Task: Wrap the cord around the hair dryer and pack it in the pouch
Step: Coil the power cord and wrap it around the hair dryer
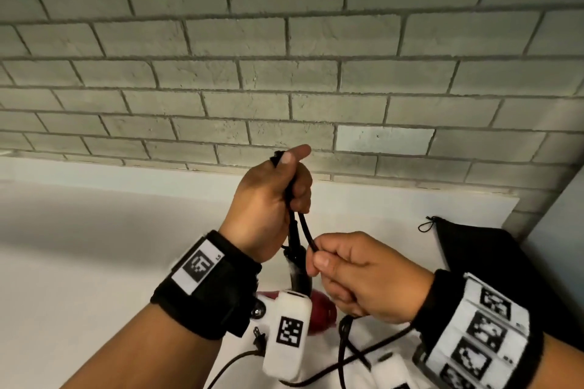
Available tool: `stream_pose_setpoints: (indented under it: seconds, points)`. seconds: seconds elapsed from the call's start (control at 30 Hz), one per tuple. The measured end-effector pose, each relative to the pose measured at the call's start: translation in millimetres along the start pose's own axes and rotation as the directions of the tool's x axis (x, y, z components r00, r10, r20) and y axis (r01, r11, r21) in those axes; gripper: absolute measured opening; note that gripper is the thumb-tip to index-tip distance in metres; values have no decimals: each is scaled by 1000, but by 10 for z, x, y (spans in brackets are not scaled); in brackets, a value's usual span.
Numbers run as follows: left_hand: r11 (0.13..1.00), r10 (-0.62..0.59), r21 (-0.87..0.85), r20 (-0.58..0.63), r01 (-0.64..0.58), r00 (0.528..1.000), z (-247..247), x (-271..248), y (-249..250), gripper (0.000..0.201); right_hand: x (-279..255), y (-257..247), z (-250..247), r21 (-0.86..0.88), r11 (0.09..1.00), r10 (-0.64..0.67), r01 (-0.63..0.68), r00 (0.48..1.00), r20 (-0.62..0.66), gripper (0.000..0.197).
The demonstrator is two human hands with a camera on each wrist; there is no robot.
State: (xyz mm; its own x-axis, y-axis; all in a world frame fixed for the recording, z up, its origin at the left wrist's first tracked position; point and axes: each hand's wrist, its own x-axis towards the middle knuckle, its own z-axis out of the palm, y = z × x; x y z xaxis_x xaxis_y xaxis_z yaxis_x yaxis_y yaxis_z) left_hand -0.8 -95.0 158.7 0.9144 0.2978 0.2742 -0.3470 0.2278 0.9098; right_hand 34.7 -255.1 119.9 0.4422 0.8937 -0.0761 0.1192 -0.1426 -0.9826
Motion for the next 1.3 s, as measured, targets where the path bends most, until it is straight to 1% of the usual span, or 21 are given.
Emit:
stream_pose_setpoints:
  seconds: [0.03, 0.1, 0.17, 0.23, 0.3, 0.4, 0.43, 0.47, 0.53, 0.6, 0.7, 0.77, 0.87, 0.93, 0.97, 1.03, 1.07, 1.1, 1.17, 1.23, 1.3]
  points:
    - [992, 47, 120, 2, -47, 999, 23, -4, -36, 45, -3, -39, 1, 169, 985, 12, -22, 998, 62, 26]
    - [892, 142, 418, 95, -169, 985, 65, -32, -94, 40, 0, -101, -24, 399, 917, -27, -27, 991, 130, 26]
    - [777, 139, 578, 230, -250, 963, 88, -66, -128, 35, -19, -144, -92, 535, 844, -73, -23, 985, 157, 25]
    - [674, 116, 676, 300, -297, 947, 71, -88, -126, 42, -64, -184, -165, 553, 833, -111, -17, 974, 198, 17]
    - [569, 92, 754, 338, -328, 937, 56, -94, -94, 48, -123, -226, -202, 470, 883, -128, -4, 960, 248, 19]
    - [566, 50, 758, 360, -324, 931, 11, -66, 14, 60, -194, -271, -205, 181, 983, -64, 25, 974, 215, 27]
    - [572, 27, 750, 388, -332, 921, -17, -63, 56, 57, -204, -274, -203, 34, 999, -37, 32, 985, 171, 27]
    - [582, -4, 739, 418, -338, 908, -44, -70, 103, 46, -209, -276, -201, -126, 991, -22, 37, 993, 119, 28]
    - [617, -93, 737, 419, -278, 903, -108, -80, 196, 24, -208, -280, -205, -372, 927, -48, 49, 999, 13, 25]
    - [626, -116, 750, 360, -213, 926, -196, -48, 262, 34, -210, -264, -227, -409, 912, -62, 26, 995, -75, 20]
    - [591, -65, 796, 209, -131, 976, -307, 35, 330, 28, -215, -246, -199, -408, 912, -113, 39, 981, -159, 16]
    - [554, -71, 827, 164, -98, 984, -309, 47, 329, 24, -196, -284, -157, -584, 809, -242, 72, 945, -219, 14]
    - [495, -111, 859, 215, -133, 970, -222, 14, 235, 23, -109, -476, -106, -783, 617, -456, 87, 849, -265, 6]
    - [548, -133, 827, 238, -129, 962, -181, -17, 183, 16, -28, -618, -145, -890, 447, -548, 87, 813, -196, 19]
    - [600, -143, 792, 250, -117, 958, -173, -36, 177, 10, 3, -693, -185, -918, 383, -554, 100, 820, -142, 23]
    - [705, -173, 703, 300, -95, 938, -130, -105, 183, 19, 39, -856, -287, -937, 322, -510, 135, 858, -51, 25]
    - [762, -172, 640, 340, -94, 925, -96, -130, 185, 25, 63, -920, -356, -926, 342, -469, 160, 883, -21, 25]
    - [831, -158, 550, 379, -84, 912, -61, -160, 196, 27, 100, -961, -412, -888, 420, -424, 189, 906, -8, 25]
    - [928, -134, 372, 417, -35, 899, 9, -185, 248, 29, 186, -960, -470, -713, 662, -376, 231, 925, -49, 28]
    - [965, -128, 264, 452, 5, 883, 52, -173, 272, 41, 232, -904, -436, -468, 837, -381, 284, 916, -126, 31]
    - [985, -95, 171, 503, 9, 859, 99, -192, 290, 43, 237, -835, -328, -257, 913, -365, 318, 918, -158, 32]
